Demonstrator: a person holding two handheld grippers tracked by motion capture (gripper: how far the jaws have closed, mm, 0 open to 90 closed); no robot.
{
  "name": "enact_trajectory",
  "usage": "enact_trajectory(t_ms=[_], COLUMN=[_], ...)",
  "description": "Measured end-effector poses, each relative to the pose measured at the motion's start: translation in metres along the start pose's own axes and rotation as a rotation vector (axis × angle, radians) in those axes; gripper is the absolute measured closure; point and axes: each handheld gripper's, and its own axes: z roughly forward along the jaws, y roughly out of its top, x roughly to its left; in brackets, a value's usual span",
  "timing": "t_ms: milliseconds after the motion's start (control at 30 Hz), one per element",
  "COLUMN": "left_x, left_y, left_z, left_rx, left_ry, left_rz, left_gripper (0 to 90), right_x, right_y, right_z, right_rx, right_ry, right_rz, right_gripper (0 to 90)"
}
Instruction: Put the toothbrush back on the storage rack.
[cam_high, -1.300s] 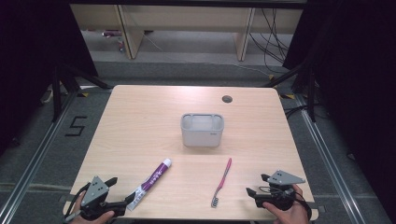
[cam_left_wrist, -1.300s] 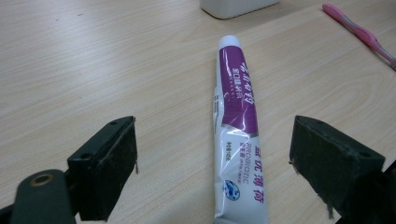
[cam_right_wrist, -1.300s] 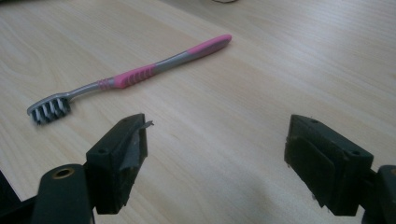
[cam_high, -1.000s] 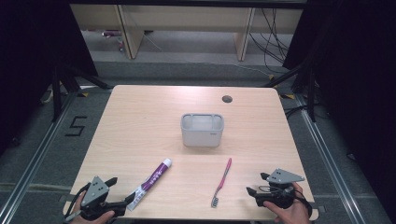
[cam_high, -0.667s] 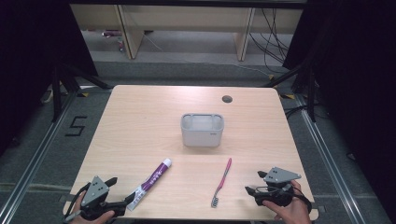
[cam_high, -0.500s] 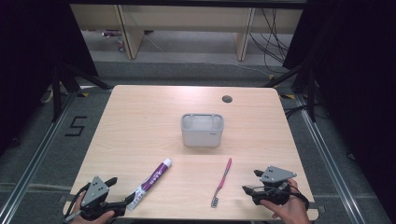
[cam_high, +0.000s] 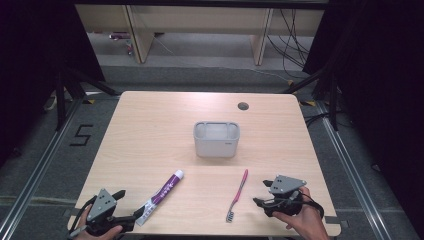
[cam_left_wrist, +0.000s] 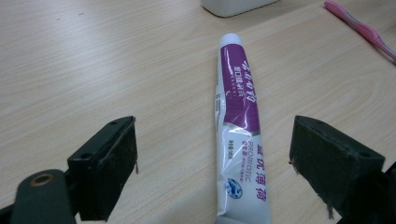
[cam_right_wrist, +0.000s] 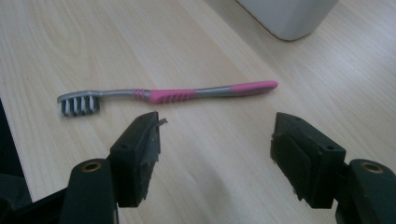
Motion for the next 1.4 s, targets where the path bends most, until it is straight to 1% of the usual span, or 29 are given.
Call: enact_trajectory(t_ms=[100,200,233,300,367,400,433,500,533,600,633,667,767,833,900,933,1000,1100,1167,1233,1300,1400], left_x=[0.0,0.001,0.001,0.0,0.0,0.0,0.0,0.0,0.0,0.001,0.001,0.0,0.0,0.0,0.001,0.001,0.001,0.001,0.001,0.001,0.001,0.002], left_y=[0.0,0.0,0.0,0.0,0.0,0.0,0.0,0.0,0.0,0.0,0.0,0.0,0.0,0.0,0.0,0.0,0.0,0.0,0.0,0.0,0.0,0.0], left_z=[0.0,0.0,0.0,0.0,0.0,0.0,0.0,0.0,0.0,0.0,0.0,0.001,0.0,0.0,0.0,0.0,0.0,0.0,0.0,0.0,0.0,0.0], left_rx=[-0.003,-0.001,-0.001,-0.002,-0.002,-0.002,-0.003,-0.002,-0.004,-0.003,-0.003,-0.004,0.003,0.006,0.006,0.006,0.005,0.009,0.01,0.007,0.007,0.007], left_ry=[0.0,-0.002,-0.002,-0.002,-0.002,-0.001,-0.003,-0.003,-0.003,-0.003,-0.003,-0.002,-0.003,-0.001,-0.001,-0.001,-0.001,0.004,0.004,0.001,0.0,0.001], left_rz=[0.0,0.001,0.001,0.001,0.001,0.002,0.002,0.001,0.0,0.002,0.002,-0.003,0.002,-0.002,-0.003,-0.005,-0.003,-0.002,-0.003,-0.004,-0.004,-0.003], left_gripper=[14.7,14.8,14.7,14.7,14.7,14.7,14.7,14.7,14.8,14.7,14.7,14.7,14.7,14.7,14.7,14.7,14.7,14.7,14.8,14.7,14.7,14.7], right_x=[0.001,0.001,0.001,0.002,0.003,0.003,0.005,0.005,0.006,0.005,0.005,0.005,0.005,0.007,0.007,0.006,0.006,0.004,0.005,0.005,0.005,0.005], right_y=[0.001,0.003,0.004,0.006,0.006,0.009,0.011,0.013,0.014,0.017,0.017,0.019,0.021,0.023,0.025,0.026,0.027,0.028,0.029,0.031,0.032,0.033], right_z=[0.001,0.005,0.007,0.009,0.01,0.011,0.013,0.015,0.017,0.02,0.02,0.025,0.028,0.03,0.033,0.035,0.036,0.041,0.042,0.044,0.046,0.048], right_rx=[0.006,0.01,0.013,0.017,0.02,0.026,0.032,0.035,0.029,0.043,0.043,0.051,0.057,0.068,0.077,0.074,0.078,0.089,0.098,0.109,0.104,0.116], right_ry=[-0.001,0.013,0.013,0.02,0.026,0.028,0.029,0.035,0.032,0.04,0.04,0.04,0.048,0.055,0.061,0.071,0.072,0.074,0.078,0.083,0.089,0.095], right_rz=[-0.002,-0.016,-0.031,-0.043,-0.037,-0.055,-0.055,-0.071,-0.076,-0.102,-0.102,-0.116,-0.111,-0.098,-0.107,-0.13,-0.123,-0.144,-0.136,-0.14,-0.142,-0.153], right_gripper=[33.6,34.4,34.8,35.3,35.6,35.6,35.6,35.7,35.9,36.1,36.1,36.1,35.9,36.0,36.0,36.0,36.0,36.4,36.6,37.5,37.5,37.6])
